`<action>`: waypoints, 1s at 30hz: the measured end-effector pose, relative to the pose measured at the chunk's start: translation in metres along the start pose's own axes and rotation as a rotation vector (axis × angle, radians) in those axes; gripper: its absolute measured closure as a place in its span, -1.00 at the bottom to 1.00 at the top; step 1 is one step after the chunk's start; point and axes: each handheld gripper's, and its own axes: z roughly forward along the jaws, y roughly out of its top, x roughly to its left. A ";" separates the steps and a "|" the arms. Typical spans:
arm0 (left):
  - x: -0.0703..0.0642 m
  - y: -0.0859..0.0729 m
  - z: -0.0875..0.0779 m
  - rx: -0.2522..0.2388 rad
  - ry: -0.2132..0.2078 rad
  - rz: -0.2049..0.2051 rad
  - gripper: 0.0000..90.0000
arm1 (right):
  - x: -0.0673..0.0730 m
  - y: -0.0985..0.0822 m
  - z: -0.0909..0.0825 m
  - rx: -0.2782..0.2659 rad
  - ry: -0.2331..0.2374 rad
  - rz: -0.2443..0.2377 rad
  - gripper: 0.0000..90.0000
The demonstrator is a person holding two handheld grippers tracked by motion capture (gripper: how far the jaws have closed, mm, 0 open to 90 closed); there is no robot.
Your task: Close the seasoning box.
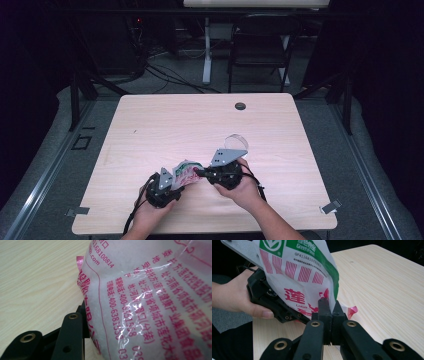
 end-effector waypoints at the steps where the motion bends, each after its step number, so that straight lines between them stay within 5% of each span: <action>1: 0.000 0.001 0.000 -0.004 0.005 0.002 0.32 | 0.000 0.000 0.000 -0.003 0.002 0.002 1.00; 16: 0.007 0.015 -0.008 0.004 0.095 0.096 0.33 | -0.004 0.004 -0.006 -0.021 -0.006 0.009 0.99; 30: 0.005 0.037 -0.004 -0.038 0.168 0.162 0.33 | -0.015 0.005 -0.019 -0.054 -0.035 0.033 1.00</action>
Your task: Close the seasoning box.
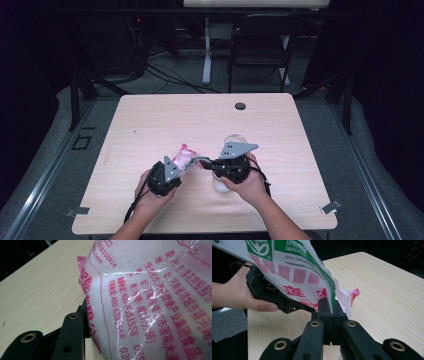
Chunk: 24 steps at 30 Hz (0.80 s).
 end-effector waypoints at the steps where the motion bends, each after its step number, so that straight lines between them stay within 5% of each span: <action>1: 0.000 0.001 0.000 0.003 0.008 0.014 0.33 | -0.001 0.000 -0.001 -0.001 -0.003 0.001 1.00; 14: -0.002 0.015 0.010 -0.016 0.055 0.057 0.33 | -0.012 -0.002 -0.008 0.004 -0.033 0.012 0.97; 24: 0.004 0.017 0.015 -0.004 0.091 0.057 0.33 | -0.020 -0.002 -0.017 -0.004 -0.049 0.026 0.62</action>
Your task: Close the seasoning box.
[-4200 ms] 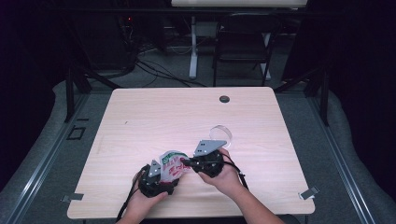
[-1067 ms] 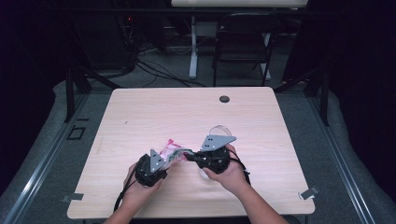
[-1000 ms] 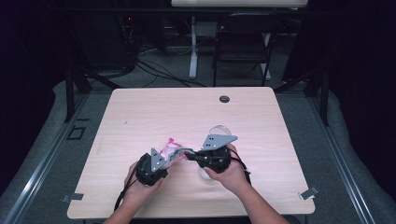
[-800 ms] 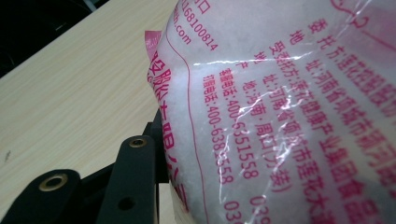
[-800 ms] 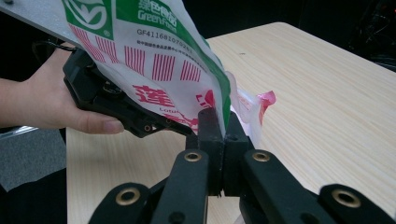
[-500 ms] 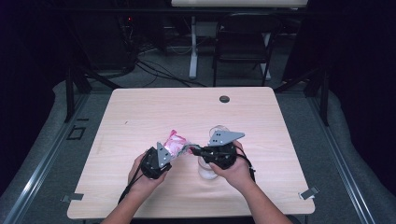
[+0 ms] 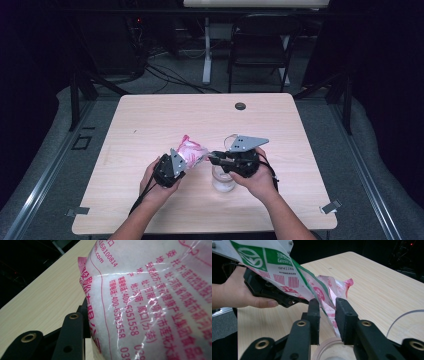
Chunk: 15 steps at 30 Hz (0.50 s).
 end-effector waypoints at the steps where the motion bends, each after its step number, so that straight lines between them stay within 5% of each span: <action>1: 0.001 0.000 0.000 0.000 0.000 -0.002 0.33 | 0.000 0.000 -0.001 -0.008 0.003 -0.001 0.59; 15: 0.007 0.010 -0.001 0.010 0.048 0.054 0.34 | 0.002 0.004 -0.007 0.001 -0.025 -0.061 0.36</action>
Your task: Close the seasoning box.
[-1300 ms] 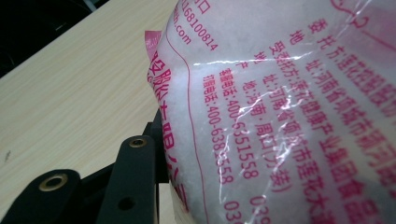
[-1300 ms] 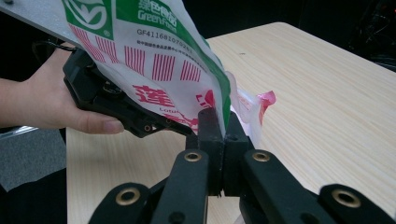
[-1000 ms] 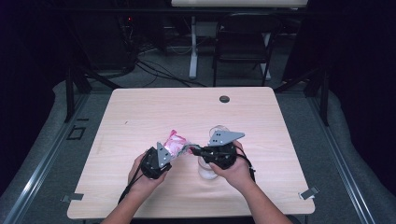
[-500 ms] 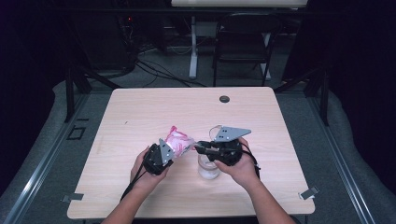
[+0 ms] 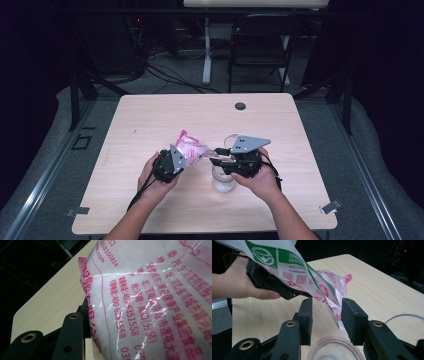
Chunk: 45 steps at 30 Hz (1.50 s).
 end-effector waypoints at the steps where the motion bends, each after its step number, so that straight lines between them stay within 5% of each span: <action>1: 0.000 0.001 0.000 -0.001 0.002 0.002 0.34 | 0.000 0.000 -0.001 -0.001 -0.003 -0.004 0.35; 17: -0.007 0.015 0.000 -0.004 0.043 0.102 0.34 | 0.003 0.006 -0.008 -0.011 -0.032 -0.068 0.23; 45: -0.007 0.018 0.002 0.024 0.054 0.140 0.34 | 0.019 0.013 -0.007 0.022 -0.022 -0.173 0.22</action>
